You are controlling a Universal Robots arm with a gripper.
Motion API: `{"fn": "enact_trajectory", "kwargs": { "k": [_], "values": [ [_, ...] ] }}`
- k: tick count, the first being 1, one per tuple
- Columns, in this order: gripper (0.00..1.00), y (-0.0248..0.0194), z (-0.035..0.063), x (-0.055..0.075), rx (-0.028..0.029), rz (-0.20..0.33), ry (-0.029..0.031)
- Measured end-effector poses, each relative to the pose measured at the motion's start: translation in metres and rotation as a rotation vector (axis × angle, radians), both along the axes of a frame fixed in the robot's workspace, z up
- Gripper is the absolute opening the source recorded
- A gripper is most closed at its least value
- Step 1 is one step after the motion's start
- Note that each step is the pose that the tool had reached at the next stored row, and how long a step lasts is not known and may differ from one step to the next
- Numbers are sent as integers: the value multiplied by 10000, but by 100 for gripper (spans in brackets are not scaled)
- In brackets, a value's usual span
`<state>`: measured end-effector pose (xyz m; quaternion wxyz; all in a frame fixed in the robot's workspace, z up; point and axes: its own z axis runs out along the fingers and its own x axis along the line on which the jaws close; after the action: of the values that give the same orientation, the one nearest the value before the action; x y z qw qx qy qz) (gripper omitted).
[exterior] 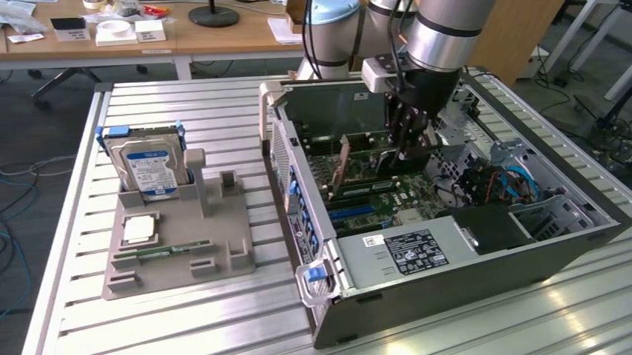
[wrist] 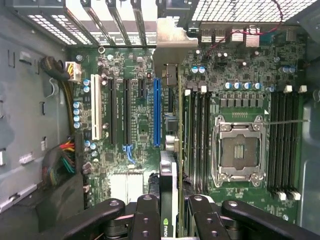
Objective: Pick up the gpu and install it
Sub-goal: 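Insert the gpu into the slot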
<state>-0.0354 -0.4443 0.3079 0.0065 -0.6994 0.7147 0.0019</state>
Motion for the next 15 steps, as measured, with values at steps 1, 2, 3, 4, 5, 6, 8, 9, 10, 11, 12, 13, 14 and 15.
{"fn": "enact_trajectory", "kwargs": {
  "k": [1,2,3,4,5,6,8,9,10,11,12,13,14,15],
  "values": [
    [27,0,-12,-13,1,-1,-5],
    [27,0,-16,-25,0,-1,-13],
    [27,-1,-19,-33,-2,-1,-15],
    [27,-6,-23,-41,-1,-1,-19],
    [27,-15,-27,-49,0,-1,-23],
    [27,-27,-32,-55,0,0,-26],
    [27,-51,-45,-65,0,2,-29],
    [27,-60,-53,-70,0,1,-31],
    [27,-65,-66,-76,3,-2,-33],
    [27,-67,-78,-81,2,-2,-34],
    [27,-68,-90,-87,0,0,-35],
    [27,-68,-103,-93,0,0,-35],
    [27,-68,-114,-99,0,0,-36],
    [27,-68,-118,-100,0,0,-36]
  ]
}}
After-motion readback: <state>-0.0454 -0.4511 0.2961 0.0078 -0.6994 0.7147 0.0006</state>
